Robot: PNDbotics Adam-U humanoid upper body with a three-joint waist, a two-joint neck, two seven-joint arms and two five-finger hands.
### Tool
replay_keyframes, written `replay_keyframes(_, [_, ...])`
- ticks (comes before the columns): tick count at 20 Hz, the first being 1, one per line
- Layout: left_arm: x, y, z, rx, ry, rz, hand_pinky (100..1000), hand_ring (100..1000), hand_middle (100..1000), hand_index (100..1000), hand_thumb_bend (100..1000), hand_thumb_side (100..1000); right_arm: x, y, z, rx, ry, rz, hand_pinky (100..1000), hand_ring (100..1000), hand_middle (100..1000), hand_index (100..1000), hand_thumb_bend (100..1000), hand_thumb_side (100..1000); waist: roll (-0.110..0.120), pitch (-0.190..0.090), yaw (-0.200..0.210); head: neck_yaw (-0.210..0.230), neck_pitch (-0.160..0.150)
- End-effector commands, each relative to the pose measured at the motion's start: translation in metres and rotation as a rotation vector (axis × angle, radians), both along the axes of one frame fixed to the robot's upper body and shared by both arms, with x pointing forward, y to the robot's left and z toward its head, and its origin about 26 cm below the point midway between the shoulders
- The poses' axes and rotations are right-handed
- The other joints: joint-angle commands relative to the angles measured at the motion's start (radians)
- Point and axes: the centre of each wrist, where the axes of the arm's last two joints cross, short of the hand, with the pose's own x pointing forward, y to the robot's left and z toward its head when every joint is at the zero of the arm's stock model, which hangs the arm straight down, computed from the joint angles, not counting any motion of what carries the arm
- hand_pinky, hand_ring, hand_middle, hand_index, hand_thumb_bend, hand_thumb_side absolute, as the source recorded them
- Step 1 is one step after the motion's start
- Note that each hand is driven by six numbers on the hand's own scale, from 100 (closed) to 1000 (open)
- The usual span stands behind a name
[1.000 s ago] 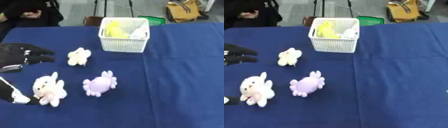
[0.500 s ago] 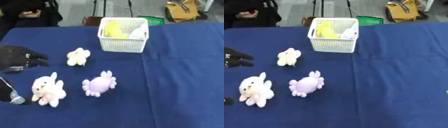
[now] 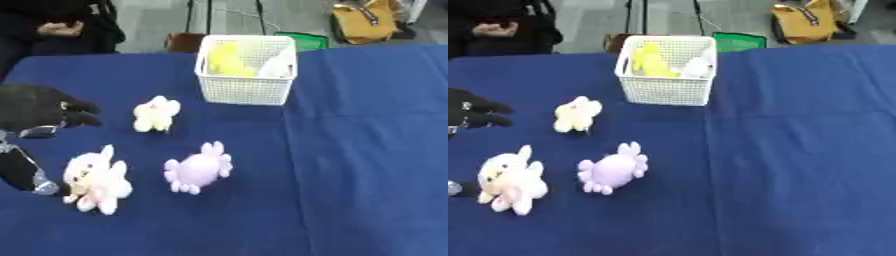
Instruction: Pick up objects on the table and place them in the box.
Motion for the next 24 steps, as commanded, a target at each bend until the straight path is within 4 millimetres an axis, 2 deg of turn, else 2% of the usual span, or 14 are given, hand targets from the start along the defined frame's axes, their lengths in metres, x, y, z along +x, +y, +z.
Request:
replay_keyframes(1, [0.003, 0.004, 0.005, 0.034, 0.006, 0.007, 975, 981, 996, 1000, 614, 536, -0.004, -0.001, 0.007, -0.001, -0.043, 0.016, 738, 691, 595, 797, 100, 901, 0.000, -0.020, -0.001, 0.004, -0.007])
replay_keyframes(8, [0.015, 0.011, -0.007, 0.058, 0.065, 0.028, 981, 981, 1000, 1000, 652, 516, -0.003, -0.001, 0.007, 0.005, -0.043, 0.025, 737, 689, 592, 795, 100, 895, 0.000, -0.018, -0.007, 0.010, -0.008])
replay_keyframes(24, [0.038, 0.021, -0.029, 0.177, 0.142, 0.057, 981, 975, 997, 1000, 659, 471, -0.003, -0.001, 0.008, 0.007, -0.047, 0.038, 738, 689, 587, 794, 100, 891, 0.004, -0.015, -0.020, 0.021, -0.015])
